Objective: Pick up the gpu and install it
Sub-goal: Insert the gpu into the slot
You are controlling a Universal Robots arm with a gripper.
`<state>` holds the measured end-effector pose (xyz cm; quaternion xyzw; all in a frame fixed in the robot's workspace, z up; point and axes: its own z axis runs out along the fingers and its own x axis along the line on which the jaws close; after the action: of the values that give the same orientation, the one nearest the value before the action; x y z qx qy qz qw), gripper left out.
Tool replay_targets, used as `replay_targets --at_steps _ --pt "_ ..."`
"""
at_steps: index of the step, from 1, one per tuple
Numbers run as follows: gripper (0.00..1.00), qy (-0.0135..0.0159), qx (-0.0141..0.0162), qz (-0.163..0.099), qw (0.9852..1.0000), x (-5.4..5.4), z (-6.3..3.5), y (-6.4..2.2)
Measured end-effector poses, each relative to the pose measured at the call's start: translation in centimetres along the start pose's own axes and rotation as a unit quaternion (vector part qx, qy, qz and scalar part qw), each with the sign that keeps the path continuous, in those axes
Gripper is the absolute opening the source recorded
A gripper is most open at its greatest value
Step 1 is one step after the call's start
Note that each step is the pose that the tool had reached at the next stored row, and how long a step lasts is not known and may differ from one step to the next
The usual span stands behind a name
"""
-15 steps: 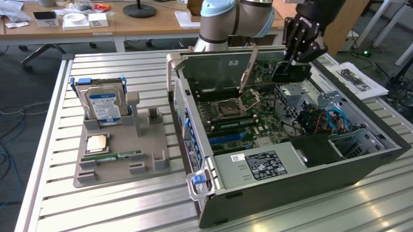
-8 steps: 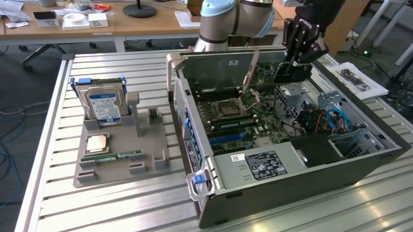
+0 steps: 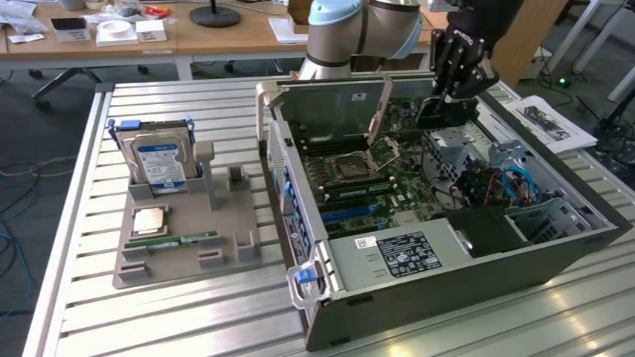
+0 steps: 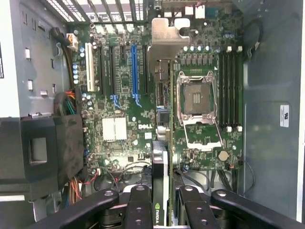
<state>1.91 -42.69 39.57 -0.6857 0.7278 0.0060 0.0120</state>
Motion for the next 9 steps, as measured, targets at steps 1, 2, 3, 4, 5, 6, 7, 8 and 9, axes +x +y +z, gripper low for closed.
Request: replay_targets --at_steps 1,2,3,4,5,6,7,8,9 --pt "0.27 0.0000 0.0000 0.000 1.0000 0.0 0.02 0.22" --pt "0.27 0.0001 0.0002 0.000 1.0000 0.0 0.04 0.53" --pt "0.27 0.0001 0.0005 0.000 1.0000 0.1 0.05 0.86" --pt "0.27 0.0001 0.0010 0.000 1.0000 0.1 0.06 1.21" --pt "0.27 0.0001 0.0014 0.000 1.0000 0.1 0.07 1.55" --pt "0.27 0.0001 0.0019 0.000 1.0000 0.1 0.08 1.91" --pt "0.27 0.0001 0.0023 0.000 1.0000 0.1 0.10 2.23" --pt "0.27 0.0001 0.0025 0.000 1.0000 0.2 0.10 2.49" --pt "0.27 0.0001 0.0026 0.000 1.0000 0.2 0.11 2.67"
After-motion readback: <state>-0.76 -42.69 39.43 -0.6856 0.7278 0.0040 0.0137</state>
